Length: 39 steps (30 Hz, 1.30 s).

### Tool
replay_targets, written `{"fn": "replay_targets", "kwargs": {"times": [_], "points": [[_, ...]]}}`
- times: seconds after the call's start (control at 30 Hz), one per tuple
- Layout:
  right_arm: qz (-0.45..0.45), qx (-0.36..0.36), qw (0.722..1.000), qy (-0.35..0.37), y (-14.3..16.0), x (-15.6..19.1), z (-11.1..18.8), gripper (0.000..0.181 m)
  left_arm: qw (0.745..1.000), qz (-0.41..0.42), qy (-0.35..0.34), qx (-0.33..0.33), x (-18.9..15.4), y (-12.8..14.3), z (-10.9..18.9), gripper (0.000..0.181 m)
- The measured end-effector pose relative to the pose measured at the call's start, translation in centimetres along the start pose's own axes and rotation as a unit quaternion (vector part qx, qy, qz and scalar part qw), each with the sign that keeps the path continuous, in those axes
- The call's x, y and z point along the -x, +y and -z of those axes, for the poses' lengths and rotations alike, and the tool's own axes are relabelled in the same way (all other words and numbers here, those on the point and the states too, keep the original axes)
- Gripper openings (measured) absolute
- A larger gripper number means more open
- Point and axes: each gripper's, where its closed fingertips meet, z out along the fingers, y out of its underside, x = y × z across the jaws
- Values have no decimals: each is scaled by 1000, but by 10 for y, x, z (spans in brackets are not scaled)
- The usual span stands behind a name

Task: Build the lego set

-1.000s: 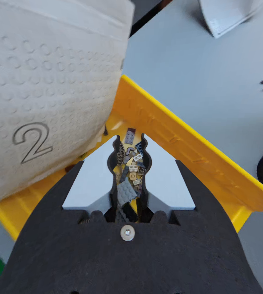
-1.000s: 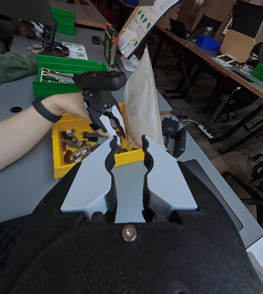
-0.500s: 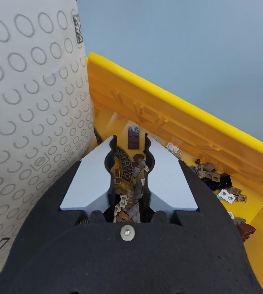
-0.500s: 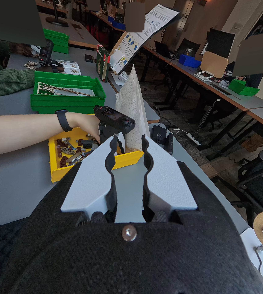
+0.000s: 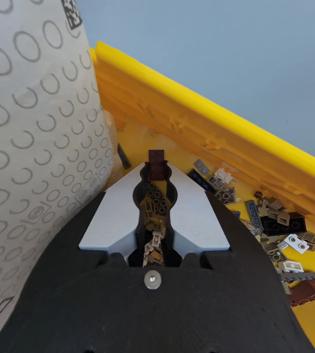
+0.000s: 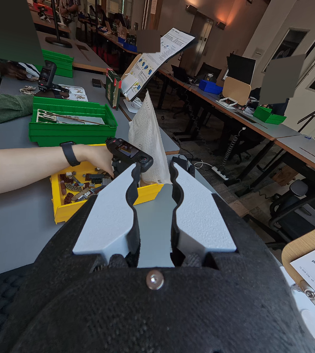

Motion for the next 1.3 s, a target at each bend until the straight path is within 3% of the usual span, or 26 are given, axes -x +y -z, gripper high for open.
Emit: {"fn": "replay_targets", "kwargs": {"times": [0.13, 0.33, 0.43, 0.5, 0.57, 0.63, 0.7, 0.77, 0.87, 1.0, 1.13, 1.3], "points": [[2, -12, 1000, 13, -3, -6, 8, 31, 983, -57, -160, 75, 28, 9, 42, 14], [3, -17, 1000, 22, -4, -9, 17, 31, 900, -202, -330, 199, 39, -7, 111, 14], [8, -18, 999, 32, -4, -8, 26, 31, 869, -246, -361, 232, 32, -20, 130, 13], [5, -19, 999, 38, -4, -7, 36, 30, 878, -231, -361, 214, 22, -31, 139, 13], [1, -17, 998, 52, -1, -9, 52, 30, 914, -168, -337, 150, 4, -48, 148, 14], [-1, -16, 997, 74, 2, -14, 74, 31, 959, -92, -266, 38, -34, -79, 155, 14], [-3, -27, 994, 101, 2, -23, 99, 31, 987, -38, -133, -83, -96, -121, 154, 14], [-20, -52, 990, 130, 0, -34, 126, 30, 989, -31, -3, -143, -163, -153, 142, 14], [-58, -101, 983, 142, -3, -45, 158, 30, 986, -76, 73, -126, -228, -173, 93, 14], [-72, -124, 980, 140, 1, -52, 177, 30, 973, -92, 195, -86, -304, -181, 38, 14], [-55, -92, 983, 146, 14, -57, 176, 30, 973, -148, 170, -55, -319, -179, 6, 14], [-57, -69, 985, 147, 25, -62, 173, 31, 970, -172, 169, -36, -326, -175, -5, 14]]}}
